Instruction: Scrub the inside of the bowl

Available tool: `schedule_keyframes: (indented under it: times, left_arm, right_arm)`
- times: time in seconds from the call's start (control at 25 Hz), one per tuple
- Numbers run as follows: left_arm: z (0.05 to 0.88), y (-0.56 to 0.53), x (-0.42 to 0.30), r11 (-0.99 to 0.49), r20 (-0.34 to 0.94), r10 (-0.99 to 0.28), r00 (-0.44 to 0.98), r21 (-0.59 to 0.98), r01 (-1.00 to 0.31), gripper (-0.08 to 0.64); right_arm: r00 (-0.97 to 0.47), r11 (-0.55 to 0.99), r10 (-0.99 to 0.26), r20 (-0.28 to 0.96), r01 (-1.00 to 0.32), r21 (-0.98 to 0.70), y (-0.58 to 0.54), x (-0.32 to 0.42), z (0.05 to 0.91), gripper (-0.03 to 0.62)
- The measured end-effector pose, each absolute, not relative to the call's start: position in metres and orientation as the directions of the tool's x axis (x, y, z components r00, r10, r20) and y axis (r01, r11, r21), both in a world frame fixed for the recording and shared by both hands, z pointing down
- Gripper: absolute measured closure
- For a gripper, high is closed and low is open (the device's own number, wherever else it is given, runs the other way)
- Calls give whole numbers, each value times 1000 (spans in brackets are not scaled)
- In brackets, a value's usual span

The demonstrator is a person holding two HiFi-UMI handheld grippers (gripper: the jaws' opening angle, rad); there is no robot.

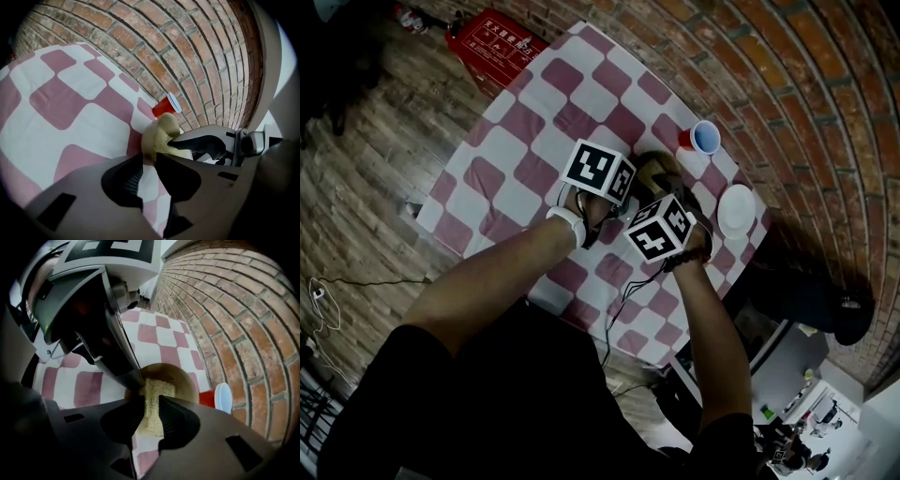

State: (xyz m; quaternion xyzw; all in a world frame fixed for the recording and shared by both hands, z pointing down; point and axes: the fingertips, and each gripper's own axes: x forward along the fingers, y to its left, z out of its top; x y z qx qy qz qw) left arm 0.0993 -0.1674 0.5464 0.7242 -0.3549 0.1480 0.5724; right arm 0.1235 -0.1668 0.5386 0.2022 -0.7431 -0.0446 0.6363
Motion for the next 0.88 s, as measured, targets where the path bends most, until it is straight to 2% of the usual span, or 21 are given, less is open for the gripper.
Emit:
schedule_keyframes:
  times: [0.12,0.36,0.48,0.56,0.68,0.76,0.88]
  left_arm:
    - [547,-171,97,-97,628,-344,698,715,-692,479]
    - [538,-186,87,-104,617,-367,696,717,-689,488]
    - [535,-189,85,-109,613,-372,697,717,-689,489]
    - [533,-189,84,-108,605,-383,698,721,-684,489]
    - [527,-188,82,-109,579,-409,705,736,-668,488]
    - [523,-183,84,-121,566,-411,715,743,-658,437]
    - [526,-169,99,-132,567,-370,736,752,-646,405]
  right_arm:
    - [-95,930,-314,945,-230,286,-165,124,544,482]
    - [49,847,-514,856,183,499,-177,144,539,482]
    - [49,805,-567,822,246,540,-180,149,535,482]
    - [34,829,-546,837,164,534,-181,150,531,482]
    - [-72,915,-377,924,-187,358,-175,143,530,482]
    - [-180,898,-292,939,-389,205,-174,134,525,482]
    - [-223,873,-291,931,-460,163,-180,128,517,482]
